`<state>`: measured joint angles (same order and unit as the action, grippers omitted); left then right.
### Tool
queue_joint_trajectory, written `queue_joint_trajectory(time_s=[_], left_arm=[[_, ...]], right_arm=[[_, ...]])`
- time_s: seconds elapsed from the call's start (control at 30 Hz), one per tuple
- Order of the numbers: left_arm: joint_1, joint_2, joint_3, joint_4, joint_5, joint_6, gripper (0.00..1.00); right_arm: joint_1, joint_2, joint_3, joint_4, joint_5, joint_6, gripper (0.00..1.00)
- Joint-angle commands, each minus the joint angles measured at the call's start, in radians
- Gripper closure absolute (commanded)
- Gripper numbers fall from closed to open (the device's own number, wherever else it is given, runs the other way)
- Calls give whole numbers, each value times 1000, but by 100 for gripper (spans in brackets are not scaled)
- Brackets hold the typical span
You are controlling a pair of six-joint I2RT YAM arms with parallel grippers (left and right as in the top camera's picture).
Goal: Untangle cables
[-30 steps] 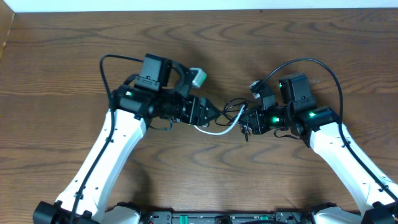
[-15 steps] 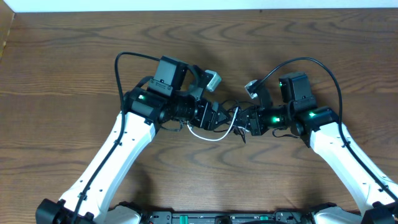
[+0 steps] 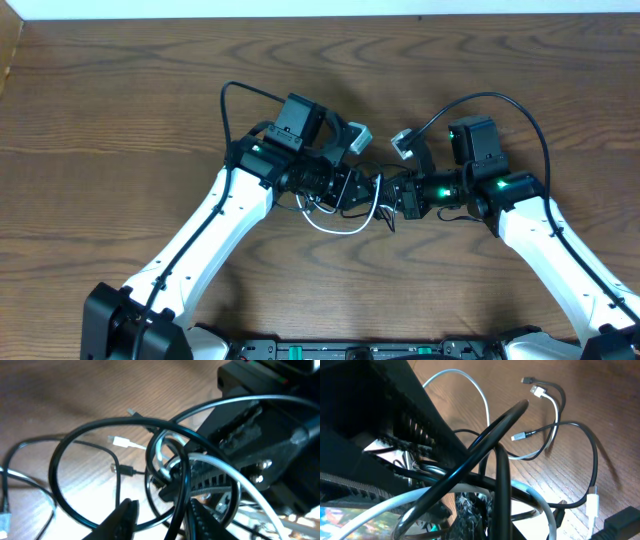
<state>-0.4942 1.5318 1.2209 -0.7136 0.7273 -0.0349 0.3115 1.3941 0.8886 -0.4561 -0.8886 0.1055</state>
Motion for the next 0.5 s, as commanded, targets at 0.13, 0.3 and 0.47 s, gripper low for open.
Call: queue_joint_trajectory(time_s=[0.13,0.3,0.47], left_arm=[[23,-4,7,-8,-26,12,93],[92,-19,7,-61,-56,13,92],[171,-37,7,-105,-59,17,93]], right_arm=[[0,5,-1,-17,36,-17,99],[-6,5,-1,-137,435,81,99],[-27,5,-1,-294,910,286,94]])
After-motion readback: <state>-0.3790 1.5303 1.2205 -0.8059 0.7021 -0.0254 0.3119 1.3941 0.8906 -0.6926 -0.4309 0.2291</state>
